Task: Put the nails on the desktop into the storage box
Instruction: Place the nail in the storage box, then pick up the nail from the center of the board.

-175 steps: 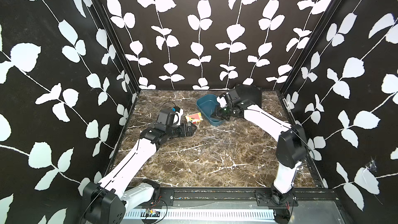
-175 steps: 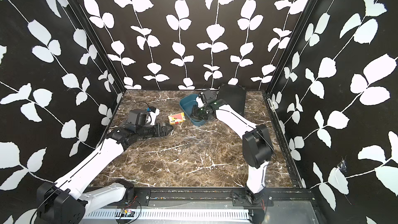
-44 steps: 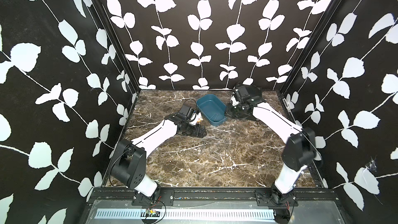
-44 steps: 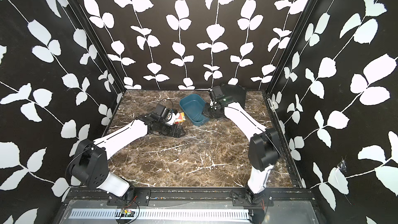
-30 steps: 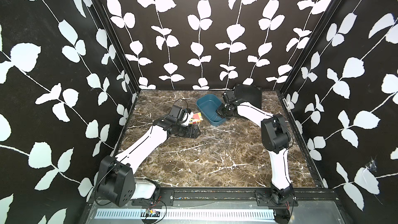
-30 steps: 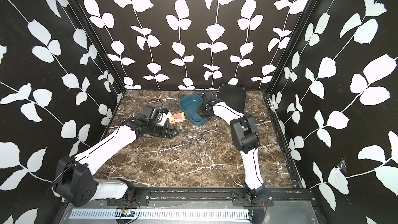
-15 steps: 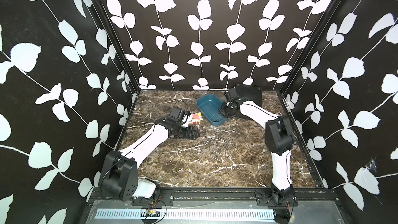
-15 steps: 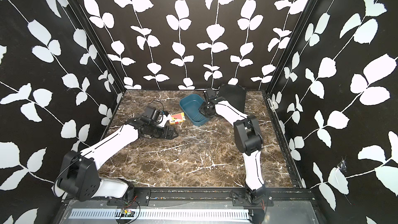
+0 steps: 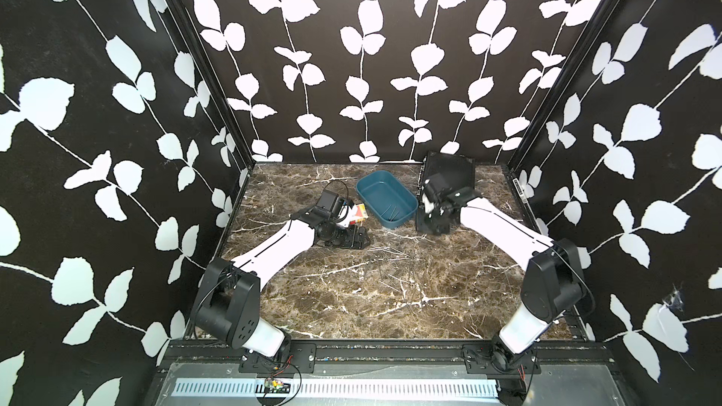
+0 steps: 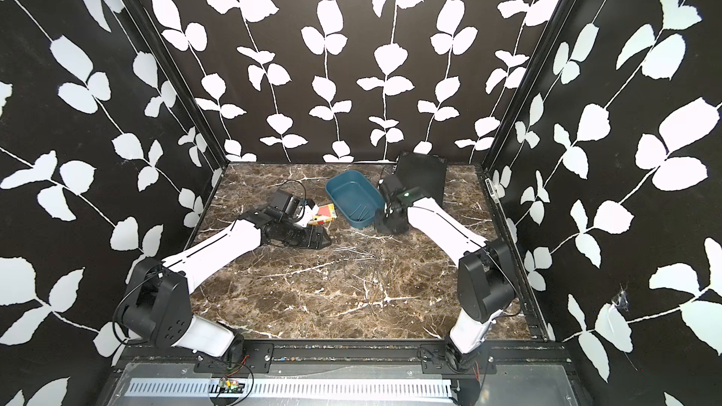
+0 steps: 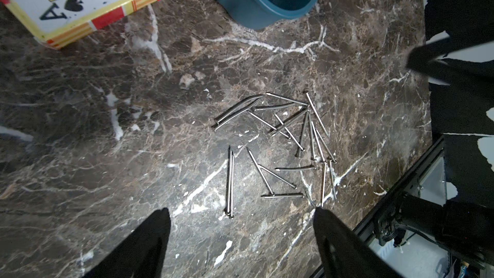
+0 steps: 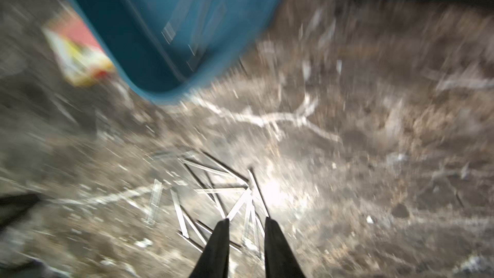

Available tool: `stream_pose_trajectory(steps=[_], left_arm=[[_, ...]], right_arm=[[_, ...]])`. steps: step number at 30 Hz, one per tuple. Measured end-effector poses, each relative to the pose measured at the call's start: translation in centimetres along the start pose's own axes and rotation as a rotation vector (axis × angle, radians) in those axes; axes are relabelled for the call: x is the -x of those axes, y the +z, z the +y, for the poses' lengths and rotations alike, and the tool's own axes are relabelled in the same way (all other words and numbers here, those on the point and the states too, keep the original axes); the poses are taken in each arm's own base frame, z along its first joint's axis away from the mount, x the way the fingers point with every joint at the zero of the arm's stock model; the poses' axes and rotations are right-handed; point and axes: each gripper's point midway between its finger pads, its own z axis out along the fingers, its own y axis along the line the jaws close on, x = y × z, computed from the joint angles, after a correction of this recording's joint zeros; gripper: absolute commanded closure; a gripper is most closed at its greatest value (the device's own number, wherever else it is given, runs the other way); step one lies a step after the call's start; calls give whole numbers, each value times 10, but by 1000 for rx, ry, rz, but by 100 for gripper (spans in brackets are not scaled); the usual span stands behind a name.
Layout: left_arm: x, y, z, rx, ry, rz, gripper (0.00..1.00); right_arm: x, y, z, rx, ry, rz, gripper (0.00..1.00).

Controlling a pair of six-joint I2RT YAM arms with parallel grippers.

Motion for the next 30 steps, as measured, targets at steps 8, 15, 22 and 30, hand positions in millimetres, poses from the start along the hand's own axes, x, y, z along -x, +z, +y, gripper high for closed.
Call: stream_pose_trajectory(steps=[8, 15, 22, 30], left_arm=[[-3, 2, -5, -5, 3, 9, 14], [-5, -6, -7, -5, 8, -11, 14], [-7, -10, -7, 1, 10, -17, 14], [-9, -10, -6, 7, 8, -13, 14]], right_arm=[[-51, 38, 3, -96, -195, 139, 75], [-55, 56, 2, -129, -240, 162, 75], [-55, 70, -4, -155, -248, 176, 76], [-59, 76, -9, -169, -255, 181, 77]])
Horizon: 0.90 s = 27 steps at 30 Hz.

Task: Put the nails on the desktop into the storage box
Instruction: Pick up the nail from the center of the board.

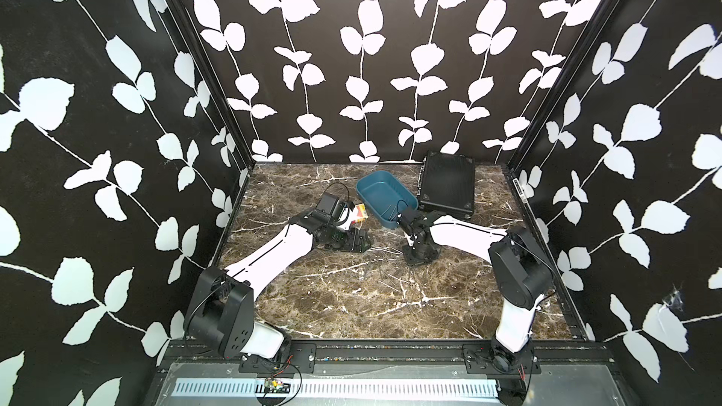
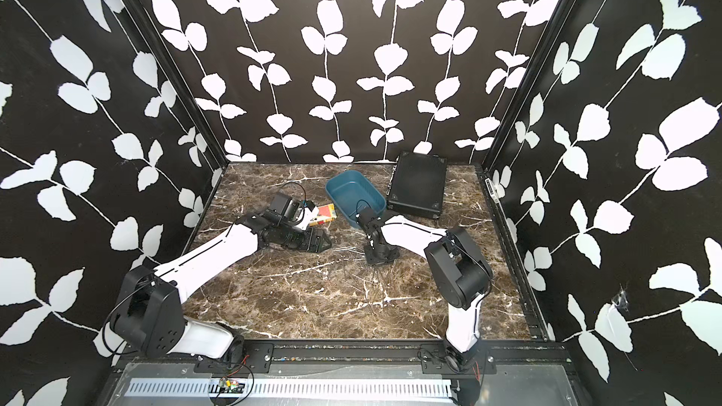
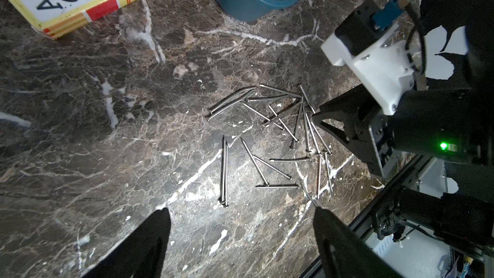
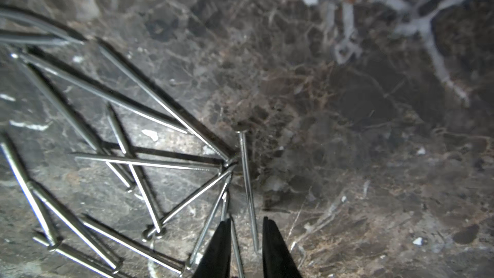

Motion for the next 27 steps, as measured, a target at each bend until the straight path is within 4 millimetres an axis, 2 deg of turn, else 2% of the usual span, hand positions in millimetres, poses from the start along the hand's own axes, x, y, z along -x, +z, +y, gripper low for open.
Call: stream_pose_trajectory(steps=[10, 19, 27], left_arm=[[-3, 0, 1, 5, 1, 13, 13], [-3, 0, 2, 7, 5, 13, 14], [-1, 1, 1, 5, 7, 8, 13]], right_arm=[[1, 9, -2, -13, -9, 2, 79], [3, 9, 0, -1, -23, -2, 100], [2, -1, -7, -10, -17, -5, 100]])
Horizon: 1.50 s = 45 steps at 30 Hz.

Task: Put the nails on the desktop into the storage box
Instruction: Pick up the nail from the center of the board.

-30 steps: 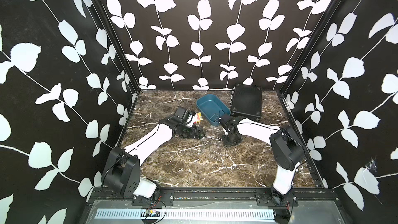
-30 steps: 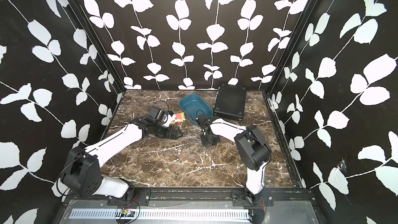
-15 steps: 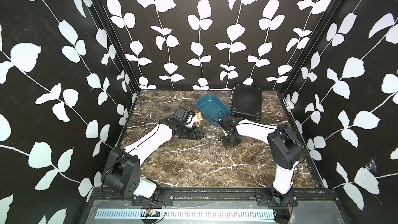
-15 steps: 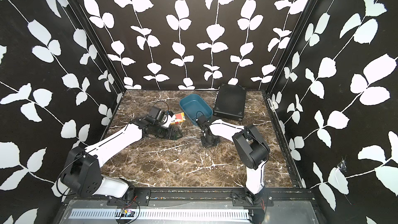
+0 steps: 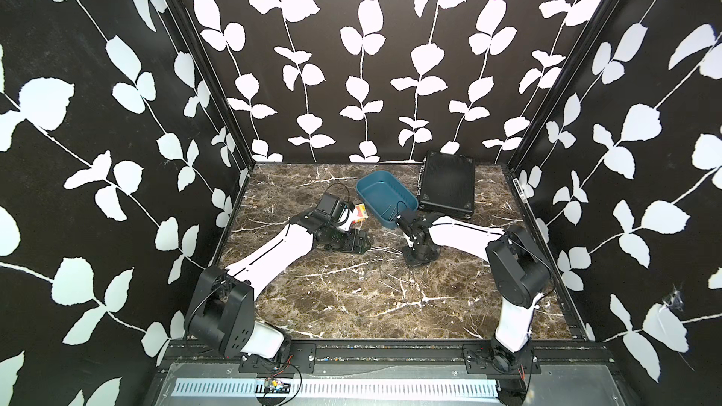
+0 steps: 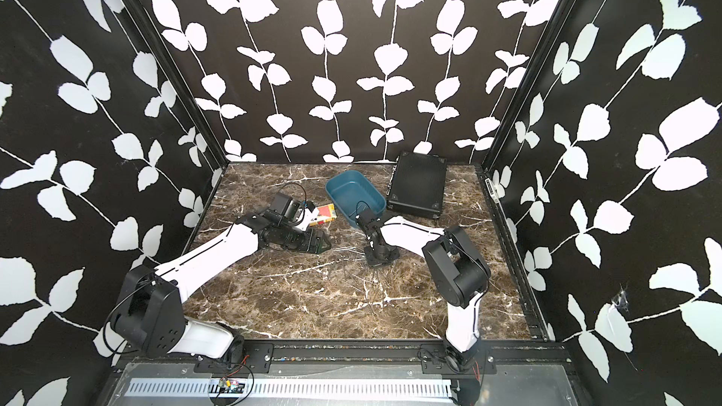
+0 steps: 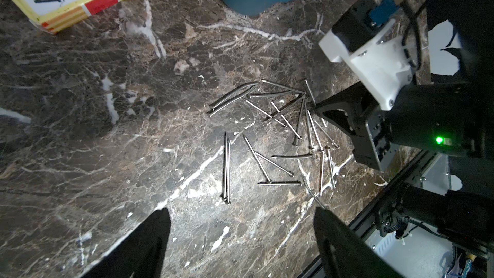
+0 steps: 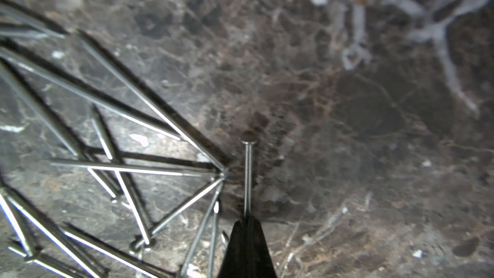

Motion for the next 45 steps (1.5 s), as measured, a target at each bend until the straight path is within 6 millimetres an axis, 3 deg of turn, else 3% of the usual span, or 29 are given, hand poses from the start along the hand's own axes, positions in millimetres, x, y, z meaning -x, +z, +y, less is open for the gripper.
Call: stream_pose_trajectory(steps=[4, 8, 12, 15, 25, 30, 45], left_arm=[[10, -1, -3, -21, -9, -27, 13], [35, -6, -14, -129, -64, -100, 13], [69, -12, -38, -308, -114, -181, 16], [91, -14, -58, -432, -124, -207, 17], [109, -28, -86, -584, -101, -213, 23], [114, -29, -88, -584, -90, -217, 27], [123, -19, -89, -619, -100, -192, 61]], right_arm=[[8, -30, -4, 55, 50, -70, 100], [27, -77, 1, 207, 124, -206, 100], [54, -122, 21, 440, 198, -342, 100], [71, -142, 41, 593, 214, -388, 100], [104, -178, 79, 838, 218, -432, 100], [106, -193, 94, 892, 183, -450, 100], [104, -192, 98, 886, 195, -438, 100]])
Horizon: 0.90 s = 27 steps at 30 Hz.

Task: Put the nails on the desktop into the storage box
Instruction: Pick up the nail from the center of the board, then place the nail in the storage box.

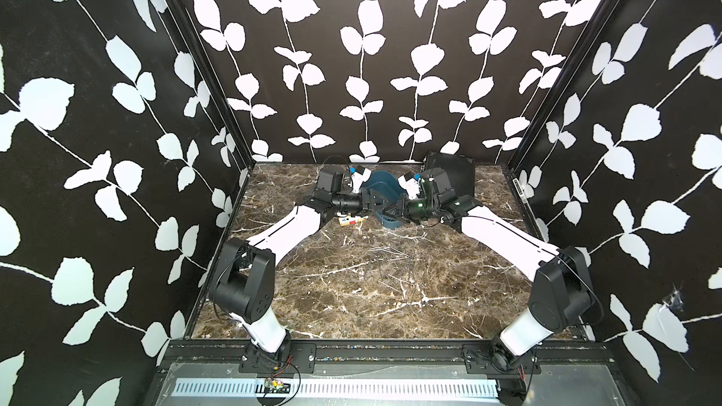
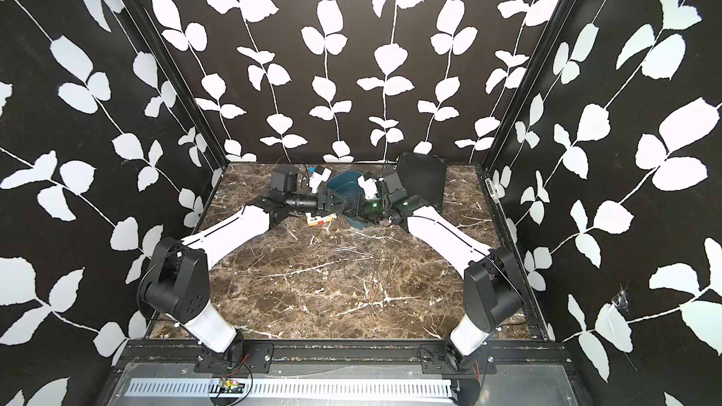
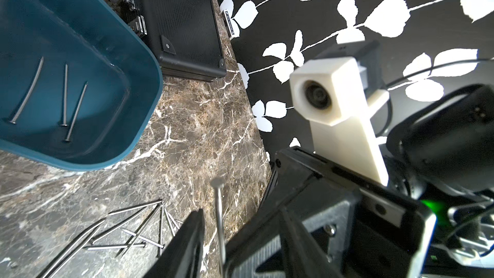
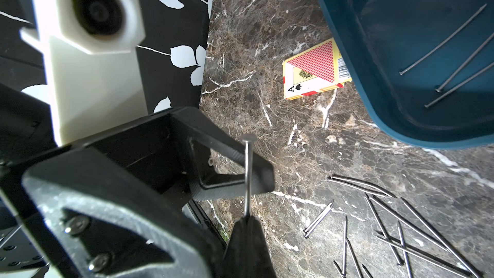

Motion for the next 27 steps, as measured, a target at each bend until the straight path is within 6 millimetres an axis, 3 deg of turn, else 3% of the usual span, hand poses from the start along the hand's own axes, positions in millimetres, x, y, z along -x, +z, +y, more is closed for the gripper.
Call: stream_pose_trajectory(steps=[8, 11, 15, 17, 19, 22, 24, 27], left_arm=[[3, 7, 9, 9, -18, 12, 98], [6, 8, 8, 9, -18, 13, 100], [16, 11, 6, 21, 2, 15, 100], [24, 13, 7, 51, 28, 19, 100], [36, 17, 9, 97, 74, 24, 100], [58, 26, 17, 190, 171, 30, 100], [69, 35, 29, 254, 220, 39, 100], [78, 52, 56, 336, 256, 69, 100]], right_arm=[[-2, 1, 4, 5, -10, 4, 100], [1, 0, 4, -2, -14, -7, 100], [6, -3, 0, -29, -14, -23, 63], [7, -9, -6, -63, -10, -33, 54], [9, -23, -15, -116, 6, -54, 53], [18, -61, -22, -183, 16, -124, 53], [22, -91, -22, -220, 7, -182, 53], [15, -115, -19, -256, -13, -208, 52]])
